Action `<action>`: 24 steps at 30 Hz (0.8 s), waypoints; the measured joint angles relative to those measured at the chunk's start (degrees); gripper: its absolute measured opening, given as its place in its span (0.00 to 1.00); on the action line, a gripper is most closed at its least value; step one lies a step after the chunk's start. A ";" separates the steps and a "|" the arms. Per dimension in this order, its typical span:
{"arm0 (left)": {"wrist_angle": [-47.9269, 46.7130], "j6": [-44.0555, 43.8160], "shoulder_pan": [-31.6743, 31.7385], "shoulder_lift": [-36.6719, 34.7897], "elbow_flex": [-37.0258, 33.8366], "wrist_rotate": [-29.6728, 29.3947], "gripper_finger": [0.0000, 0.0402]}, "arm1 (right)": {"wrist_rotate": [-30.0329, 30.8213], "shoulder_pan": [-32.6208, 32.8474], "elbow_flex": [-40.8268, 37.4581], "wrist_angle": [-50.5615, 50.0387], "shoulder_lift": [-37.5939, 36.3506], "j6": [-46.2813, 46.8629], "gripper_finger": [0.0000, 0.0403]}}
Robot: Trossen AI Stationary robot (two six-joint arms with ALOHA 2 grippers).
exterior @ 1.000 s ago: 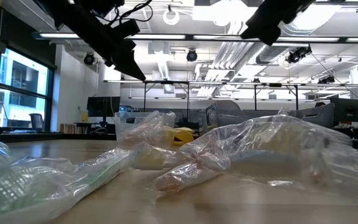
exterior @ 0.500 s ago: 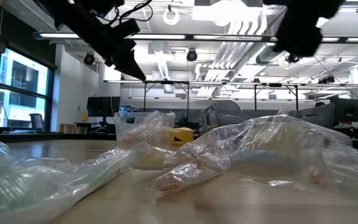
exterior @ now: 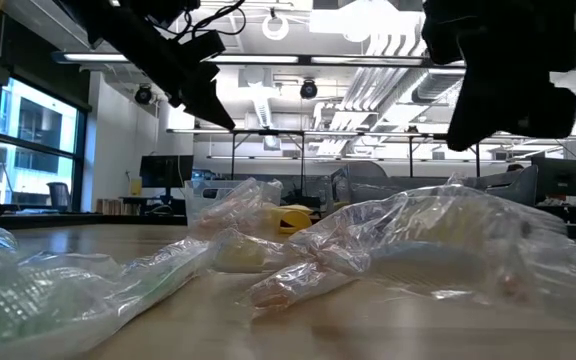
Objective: Pick & Place Toothbrushes
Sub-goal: Put the orange toothbrush into the transparent bin
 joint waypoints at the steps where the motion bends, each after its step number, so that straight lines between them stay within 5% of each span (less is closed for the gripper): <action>1: 0.00 0.00 0.00 0.00 0.00 0.00 0.00 | 0.99 0.49 0.77 -0.17 0.98 1.23 0.01; 11: 0.00 0.00 0.00 0.00 0.00 0.04 0.00 | 4.68 1.94 15.96 -22.35 11.76 5.90 0.01; 24: -0.01 0.02 0.00 0.00 0.00 0.07 0.00 | -1.37 -0.13 16.13 -20.95 12.30 -0.88 0.03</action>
